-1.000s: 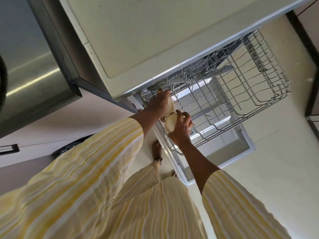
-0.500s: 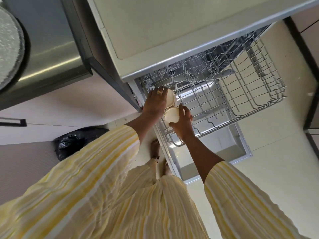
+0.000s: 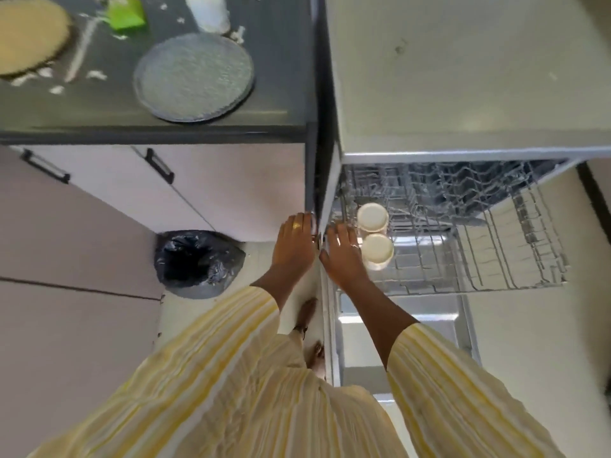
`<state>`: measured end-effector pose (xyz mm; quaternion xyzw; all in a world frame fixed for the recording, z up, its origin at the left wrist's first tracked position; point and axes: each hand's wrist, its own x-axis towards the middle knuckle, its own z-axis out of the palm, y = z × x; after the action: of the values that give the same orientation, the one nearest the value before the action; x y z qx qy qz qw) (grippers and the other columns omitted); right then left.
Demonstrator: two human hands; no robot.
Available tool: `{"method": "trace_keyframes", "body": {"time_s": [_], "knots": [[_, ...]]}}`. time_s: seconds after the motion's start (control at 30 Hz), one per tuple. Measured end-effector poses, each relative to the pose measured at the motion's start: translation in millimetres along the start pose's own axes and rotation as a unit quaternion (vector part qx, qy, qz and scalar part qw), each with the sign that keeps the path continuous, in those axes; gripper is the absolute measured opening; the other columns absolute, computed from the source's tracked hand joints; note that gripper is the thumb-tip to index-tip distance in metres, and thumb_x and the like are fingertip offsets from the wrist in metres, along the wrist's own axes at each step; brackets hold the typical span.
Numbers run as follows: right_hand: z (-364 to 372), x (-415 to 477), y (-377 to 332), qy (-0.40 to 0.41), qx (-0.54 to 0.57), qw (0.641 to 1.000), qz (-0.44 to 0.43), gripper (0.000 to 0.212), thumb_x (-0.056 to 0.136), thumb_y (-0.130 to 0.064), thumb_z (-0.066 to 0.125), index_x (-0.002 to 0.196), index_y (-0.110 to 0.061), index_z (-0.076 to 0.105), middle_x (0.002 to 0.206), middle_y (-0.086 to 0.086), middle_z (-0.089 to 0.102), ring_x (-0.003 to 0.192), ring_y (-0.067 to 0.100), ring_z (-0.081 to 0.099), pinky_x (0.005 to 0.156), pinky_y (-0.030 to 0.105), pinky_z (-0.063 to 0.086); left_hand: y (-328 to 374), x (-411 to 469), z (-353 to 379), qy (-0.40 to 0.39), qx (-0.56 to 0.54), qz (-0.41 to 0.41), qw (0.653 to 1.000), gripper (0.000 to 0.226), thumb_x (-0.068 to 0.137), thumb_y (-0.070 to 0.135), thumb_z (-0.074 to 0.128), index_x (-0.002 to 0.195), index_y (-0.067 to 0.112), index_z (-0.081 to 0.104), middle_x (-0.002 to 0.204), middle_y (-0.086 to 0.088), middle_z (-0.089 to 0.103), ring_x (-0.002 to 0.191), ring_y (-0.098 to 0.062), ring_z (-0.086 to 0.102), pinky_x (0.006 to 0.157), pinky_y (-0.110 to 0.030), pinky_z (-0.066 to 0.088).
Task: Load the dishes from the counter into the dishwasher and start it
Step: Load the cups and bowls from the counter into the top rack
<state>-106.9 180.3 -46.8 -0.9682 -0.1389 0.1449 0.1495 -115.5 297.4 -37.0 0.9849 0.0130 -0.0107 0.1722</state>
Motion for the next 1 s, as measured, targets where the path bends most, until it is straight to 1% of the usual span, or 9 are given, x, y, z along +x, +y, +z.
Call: {"method": "trace_keyframes", "body": {"time_s": [0.07,0.13,0.2,0.37,0.53,0.7,0.83,0.93,1.0], "knots": [[-0.8,2.6,-27.8,-0.012,-0.025,0.998,-0.049,0.06,0.098,-0.029,0.038,0.149,-0.009,0.014,0.157,0.012,0.01,0.144,0.031,0.007,0.118,0.041,0.008,-19.4,-14.8,-15.7,0.003,0.041,-0.037,0.999,0.053,0.087,0.001,0.037,0.14,-0.001,0.031,0.139,-0.018,0.041,0.128,-0.032,0.037,0.109,-0.037,0.026],[-0.7,6.4,-57.7,-0.026,-0.034,0.995,-0.094,0.061,0.098,-0.029,0.04,0.149,-0.01,0.013,0.157,0.01,0.006,0.144,0.032,0.003,0.118,0.044,0.008,-41.9,-26.4,-30.4,0.002,0.069,-0.083,0.994,0.058,0.09,0.006,0.038,0.144,0.001,0.02,0.146,-0.015,0.03,0.134,-0.03,0.028,0.114,-0.036,0.02],[0.4,12.3,-87.5,-0.031,-0.044,0.989,-0.138,0.062,0.098,-0.029,0.04,0.149,-0.01,0.011,0.158,0.01,0.002,0.144,0.032,0.001,0.118,0.043,0.007,-65.1,-34.5,-46.0,0.005,0.087,-0.121,0.989,0.06,0.093,0.01,0.038,0.146,0.001,0.012,0.15,-0.014,0.023,0.139,-0.031,0.021,0.116,-0.038,0.016],[1.0,32.1,-165.1,-0.039,-0.043,0.973,-0.224,0.063,0.099,-0.03,0.038,0.149,-0.009,0.006,0.158,0.011,-0.002,0.145,0.031,-0.003,0.117,0.038,0.005,-126.8,-46.4,-88.1,0.025,0.113,-0.193,0.974,0.06,0.098,0.017,0.036,0.147,0.001,0.007,0.155,-0.015,0.012,0.143,-0.03,0.011,0.119,-0.04,0.011],[3.6,63.1,-251.1,-0.017,-0.068,0.952,-0.297,0.065,0.098,-0.031,0.04,0.149,-0.006,0.008,0.157,0.014,0.001,0.144,0.033,0.0,0.116,0.038,0.007,-200.9,-42.1,-134.9,0.078,0.07,-0.26,0.96,0.06,0.098,0.015,0.037,0.148,0.002,0.006,0.156,-0.015,0.01,0.144,-0.03,0.009,0.118,-0.039,0.009],[3.6,97.1,-341.8,0.005,-0.104,0.926,-0.362,0.066,0.098,-0.028,0.042,0.148,-0.003,0.007,0.156,0.017,0.001,0.144,0.034,0.0,0.117,0.038,0.002,-283.3,-33.6,-190.1,0.129,0.032,-0.314,0.94,0.062,0.096,0.014,0.037,0.148,0.001,0.006,0.155,-0.014,0.011,0.144,-0.028,0.009,0.118,-0.037,0.007],[1.2,118.1,-409.0,0.037,-0.072,0.921,-0.381,0.065,0.096,-0.024,0.045,0.147,-0.001,0.012,0.156,0.018,0.004,0.144,0.033,0.002,0.117,0.035,0.002,-335.2,-25.5,-233.9,0.156,0.011,-0.354,0.922,0.062,0.096,0.015,0.038,0.148,0.001,0.007,0.155,-0.015,0.012,0.143,-0.028,0.009,0.119,-0.039,0.009],[1.8,127.1,-446.9,0.031,-0.052,0.914,-0.401,0.062,0.097,-0.022,0.043,0.147,0.0,0.012,0.156,0.018,0.002,0.144,0.033,-0.001,0.117,0.036,0.005,-362.0,-23.4,-253.7,0.147,0.047,-0.358,0.921,0.067,0.095,0.018,0.043,0.147,-0.001,0.005,0.155,-0.016,0.008,0.144,-0.028,0.006,0.119,-0.04,0.008],[3.7,136.8,-469.1,0.029,-0.053,0.906,-0.418,0.062,0.099,-0.024,0.041,0.147,0.0,0.01,0.156,0.017,0.0,0.144,0.033,-0.004,0.117,0.037,0.005,-380.2,-25.8,-262.8,0.162,0.063,-0.369,0.913,0.068,0.095,0.02,0.044,0.147,-0.001,0.007,0.155,-0.015,0.011,0.144,-0.028,0.008,0.119,-0.04,0.01]]}}
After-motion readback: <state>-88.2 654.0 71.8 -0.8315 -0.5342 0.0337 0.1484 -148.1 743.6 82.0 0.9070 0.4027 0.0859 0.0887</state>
